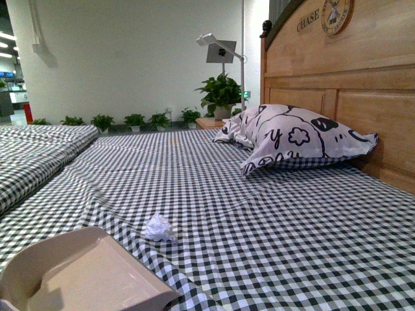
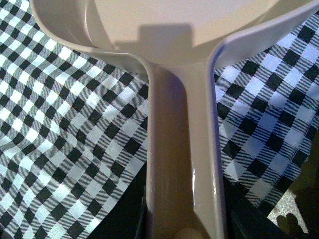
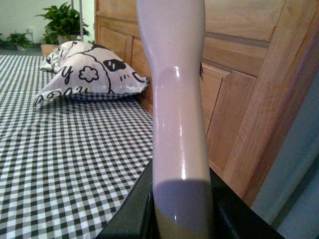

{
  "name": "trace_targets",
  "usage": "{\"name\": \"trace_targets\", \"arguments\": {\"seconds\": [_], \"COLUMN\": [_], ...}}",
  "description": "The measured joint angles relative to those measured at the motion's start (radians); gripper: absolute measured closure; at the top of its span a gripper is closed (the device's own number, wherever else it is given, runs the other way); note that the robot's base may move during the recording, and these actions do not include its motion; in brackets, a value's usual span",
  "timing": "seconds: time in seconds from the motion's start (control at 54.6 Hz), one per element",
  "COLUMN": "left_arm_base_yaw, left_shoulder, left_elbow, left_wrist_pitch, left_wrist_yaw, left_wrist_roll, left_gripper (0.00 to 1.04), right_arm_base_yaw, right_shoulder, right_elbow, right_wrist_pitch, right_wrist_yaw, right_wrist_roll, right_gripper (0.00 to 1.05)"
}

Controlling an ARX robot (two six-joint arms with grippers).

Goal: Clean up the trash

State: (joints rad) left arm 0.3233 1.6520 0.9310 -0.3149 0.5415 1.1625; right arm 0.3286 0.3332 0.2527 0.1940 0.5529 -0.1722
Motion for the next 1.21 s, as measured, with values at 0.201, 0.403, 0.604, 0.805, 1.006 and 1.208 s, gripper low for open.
{"name": "trace_targets", "arguments": {"seconds": [0.201, 0.403, 0.604, 0.805, 1.006, 1.208], "left_arm_base_yaw": [0.0, 0.0, 0.0, 0.0, 0.0, 0.0], "left_shoulder": [0.0, 0.001, 0.002, 0.002, 0.002, 0.002], "left_elbow": [0.0, 0.001, 0.002, 0.002, 0.002, 0.002], "left_wrist_pitch": [0.0, 0.0, 0.0, -0.001, -0.001, -0.001], "left_wrist_yaw": [-0.001, -0.002, -0.002, -0.002, -0.002, -0.002], "left_wrist_roll": [0.002, 0.005, 0.006, 0.008, 0.009, 0.011], "left_gripper": [0.79, 0.79, 0.79, 0.79, 0.79, 0.79], "right_arm_base_yaw": [-0.01, -0.052, -0.028, 0.09, 0.193, 0.211], "right_shoulder": [0.143, 0.39, 0.713, 1.104, 1.411, 1.588], "right_elbow": [0.136, 0.193, 0.362, 0.652, 0.926, 1.086], "right_wrist_pitch": [-0.352, -0.288, -0.186, -0.186, -0.223, -0.258], "right_wrist_yaw": [-0.177, -0.372, -0.505, -0.543, -0.463, -0.347], "right_wrist_roll": [0.123, 0.179, 0.177, 0.135, 0.068, 0.025], "right_gripper": [0.84, 0.84, 0.84, 0.84, 0.84, 0.84]}}
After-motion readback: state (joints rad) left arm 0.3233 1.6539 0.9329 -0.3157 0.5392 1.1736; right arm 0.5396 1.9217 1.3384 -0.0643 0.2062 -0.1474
